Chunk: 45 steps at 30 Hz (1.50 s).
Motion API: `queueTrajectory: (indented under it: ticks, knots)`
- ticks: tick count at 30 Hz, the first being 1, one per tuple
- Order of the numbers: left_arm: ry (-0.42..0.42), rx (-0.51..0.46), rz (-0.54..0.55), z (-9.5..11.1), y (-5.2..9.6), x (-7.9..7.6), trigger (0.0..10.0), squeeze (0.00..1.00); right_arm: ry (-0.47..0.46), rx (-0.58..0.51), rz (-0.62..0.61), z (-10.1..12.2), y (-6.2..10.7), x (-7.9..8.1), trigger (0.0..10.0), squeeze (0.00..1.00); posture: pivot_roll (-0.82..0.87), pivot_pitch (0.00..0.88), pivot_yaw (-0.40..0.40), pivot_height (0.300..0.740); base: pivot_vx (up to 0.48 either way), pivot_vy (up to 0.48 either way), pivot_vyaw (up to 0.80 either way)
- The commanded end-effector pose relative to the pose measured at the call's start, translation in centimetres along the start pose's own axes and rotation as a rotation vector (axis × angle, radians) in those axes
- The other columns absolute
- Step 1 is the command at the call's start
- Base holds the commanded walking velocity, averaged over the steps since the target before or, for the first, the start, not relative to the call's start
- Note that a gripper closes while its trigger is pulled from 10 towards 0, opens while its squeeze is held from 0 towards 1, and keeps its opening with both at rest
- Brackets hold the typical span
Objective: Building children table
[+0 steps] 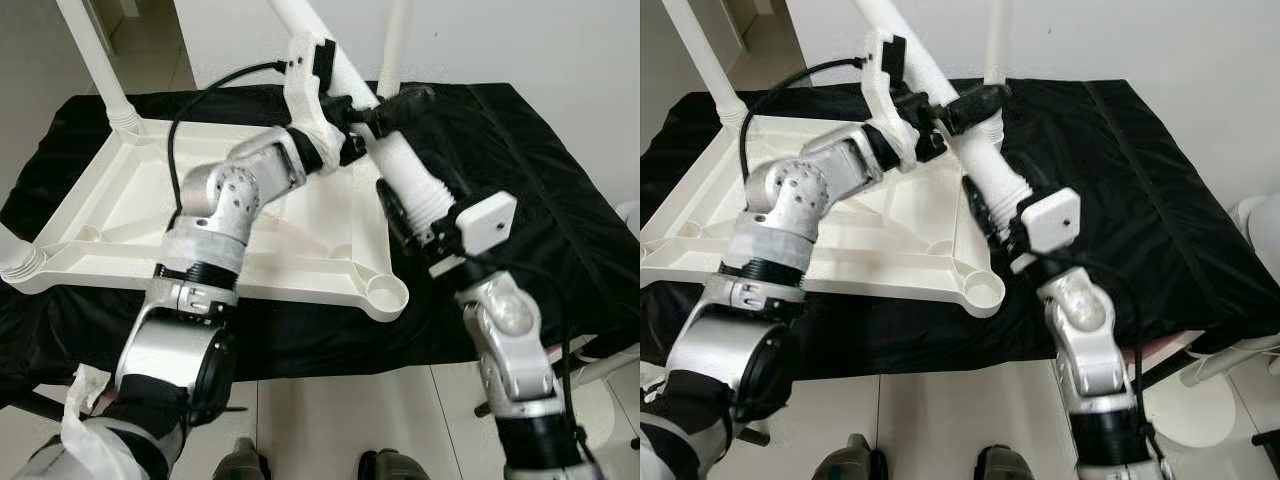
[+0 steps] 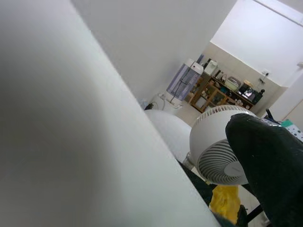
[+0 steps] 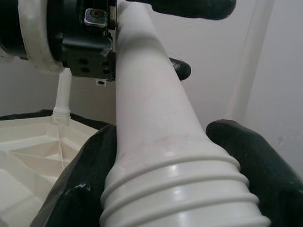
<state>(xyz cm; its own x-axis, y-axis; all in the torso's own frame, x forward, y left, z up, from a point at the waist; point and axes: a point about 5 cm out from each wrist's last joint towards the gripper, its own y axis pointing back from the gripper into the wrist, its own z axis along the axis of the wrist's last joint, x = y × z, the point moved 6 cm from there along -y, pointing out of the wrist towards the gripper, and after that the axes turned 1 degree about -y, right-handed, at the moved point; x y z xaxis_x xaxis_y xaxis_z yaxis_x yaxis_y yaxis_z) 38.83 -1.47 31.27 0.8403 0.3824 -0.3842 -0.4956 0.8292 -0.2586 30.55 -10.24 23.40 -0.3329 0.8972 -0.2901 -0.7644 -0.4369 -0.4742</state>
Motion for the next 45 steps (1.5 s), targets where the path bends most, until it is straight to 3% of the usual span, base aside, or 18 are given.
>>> queueTrajectory:
  ticks: [1, 6, 9, 13, 15, 17, 18, 19, 21, 33, 36, 37, 39, 40, 45]
  knots:
    - [-0.005, -0.005, -0.254, 1.3, 0.7, -2.4, 10.0, 0.00, 0.020, 0.016, -0.017, -0.3, 1.0, 1.1, 10.0, 0.00, -0.03, 0.000, 0.052, 0.740, 0.000, 0.000, 0.00]
    - [0.026, -0.006, -0.211, 2.2, 0.9, -1.3, 10.0, 0.00, 0.050, 0.028, -0.056, -0.5, 1.9, 1.9, 10.0, 0.00, -0.03, 0.000, 0.053, 0.740, 0.000, 0.000, 0.00]
    - [0.077, 0.019, -0.106, 3.0, 1.1, 0.9, 10.0, 0.00, 0.060, 0.029, -0.129, -0.5, 2.6, 1.5, 10.0, 0.00, -0.03, 0.000, 0.050, 0.740, 0.000, 0.000, 0.00]
    - [0.085, 0.039, -0.059, 2.8, 1.0, 1.7, 10.0, 0.00, 0.062, 0.032, -0.133, -0.4, 2.7, 1.5, 10.0, 0.00, -0.02, 0.000, 0.047, 0.740, 0.000, 0.000, 0.00]
    - [0.111, 0.077, 0.052, 2.2, 1.2, 3.6, 10.0, 0.00, 0.089, 0.040, -0.135, -0.5, 3.1, 1.2, 10.0, 0.00, -0.02, 0.000, 0.043, 0.740, 0.000, 0.000, 0.00]
    - [0.120, 0.080, 0.073, 2.2, 1.3, 4.0, 10.0, 0.00, 0.098, 0.043, -0.135, -0.5, 3.2, 1.2, 10.0, 0.00, -0.02, 0.000, 0.043, 0.740, 0.000, 0.000, 0.00]
    - [0.116, 0.087, 0.074, 2.1, 1.3, 4.1, 7.8, 0.00, 0.099, 0.047, -0.137, -0.5, 3.3, 1.1, 10.0, 0.00, -0.02, 0.000, 0.037, 0.740, 0.000, 0.000, 0.00]
    - [0.116, 0.087, 0.074, 2.1, 1.3, 4.1, 7.8, 0.00, 0.099, 0.047, -0.137, -0.5, 3.3, 1.1, 10.0, 0.00, -0.02, 0.000, 0.037, 0.740, 0.000, 0.000, 0.00]
    - [0.124, 0.081, 0.061, 2.1, 1.3, 4.0, 0.0, 0.00, 0.108, 0.046, -0.139, -0.5, 3.3, 1.1, 10.0, 0.00, -0.02, 0.000, 0.037, 0.740, 0.000, 0.000, 0.00]
    - [0.156, 0.063, 0.064, 2.6, 1.0, 4.2, 0.0, 0.00, 0.119, 0.050, -0.124, -0.7, 3.3, 1.1, 10.0, 0.00, -0.02, 0.000, 0.017, 0.740, 0.000, 0.000, 0.00]
    - [0.161, 0.057, 0.067, 2.6, 1.0, 4.3, 0.0, 0.00, 0.082, 0.060, -0.127, -0.9, 3.4, 1.1, 10.0, 0.00, -0.03, 0.000, 0.012, 0.740, 0.000, 0.000, 0.00]
    - [0.164, 0.053, 0.072, 2.6, 1.0, 4.4, 0.0, 0.00, 0.061, 0.061, -0.139, -0.9, 3.5, 0.9, 10.0, 1.00, -0.03, 0.000, 0.010, 0.740, 0.000, 0.000, 0.00]
    - [0.164, 0.053, 0.072, 2.6, 1.0, 4.4, 0.0, 0.00, 0.061, 0.061, -0.139, -0.9, 3.5, 0.9, 10.0, 1.00, -0.03, 0.000, 0.010, 0.740, 0.000, 0.000, 0.00]
    - [0.171, 0.044, 0.090, 2.8, 1.0, 4.6, 10.0, 0.00, 0.005, 0.060, -0.183, -0.8, 3.6, 0.2, 10.0, 1.00, -0.03, 0.000, 0.007, 0.740, 0.000, 0.000, 0.00]
    - [0.121, 0.023, 0.128, 3.6, 1.1, 5.2, 10.0, 0.00, -0.110, 0.055, -0.228, -0.8, 3.4, -0.6, 10.0, 1.00, -0.02, 0.000, 0.013, 0.740, 0.000, 0.000, 0.00]
